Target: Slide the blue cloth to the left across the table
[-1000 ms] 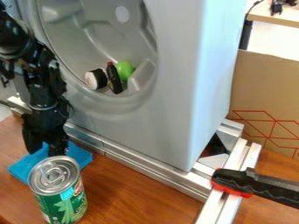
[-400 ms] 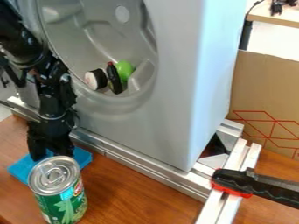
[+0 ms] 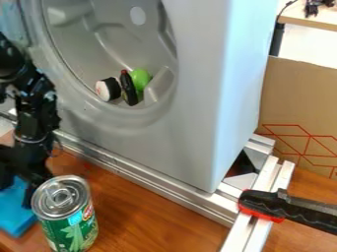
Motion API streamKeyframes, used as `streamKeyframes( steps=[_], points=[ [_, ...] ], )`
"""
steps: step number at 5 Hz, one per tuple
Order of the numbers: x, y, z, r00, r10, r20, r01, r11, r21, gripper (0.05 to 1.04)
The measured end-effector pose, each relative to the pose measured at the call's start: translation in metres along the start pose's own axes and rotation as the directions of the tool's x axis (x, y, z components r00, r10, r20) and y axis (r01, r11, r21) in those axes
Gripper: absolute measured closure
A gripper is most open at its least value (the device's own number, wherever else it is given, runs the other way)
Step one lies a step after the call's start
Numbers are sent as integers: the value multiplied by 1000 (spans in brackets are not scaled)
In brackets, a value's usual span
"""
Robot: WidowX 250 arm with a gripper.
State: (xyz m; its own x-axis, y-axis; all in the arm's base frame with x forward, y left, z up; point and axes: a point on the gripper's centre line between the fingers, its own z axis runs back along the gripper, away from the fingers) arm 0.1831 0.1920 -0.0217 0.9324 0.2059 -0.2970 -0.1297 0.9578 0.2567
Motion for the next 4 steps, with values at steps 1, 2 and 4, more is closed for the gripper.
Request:
streamKeyframes(
  steps=[1, 2, 4],
  points=[
    [-19, 12, -6, 998, 43, -38, -44, 998, -37, 83],
    [-19, 8, -4, 1000, -9, 1, 9, 992, -125, 83],
    [-22, -13, 85, 937, -60, 343, 150, 958, -244, 83]
  ],
)
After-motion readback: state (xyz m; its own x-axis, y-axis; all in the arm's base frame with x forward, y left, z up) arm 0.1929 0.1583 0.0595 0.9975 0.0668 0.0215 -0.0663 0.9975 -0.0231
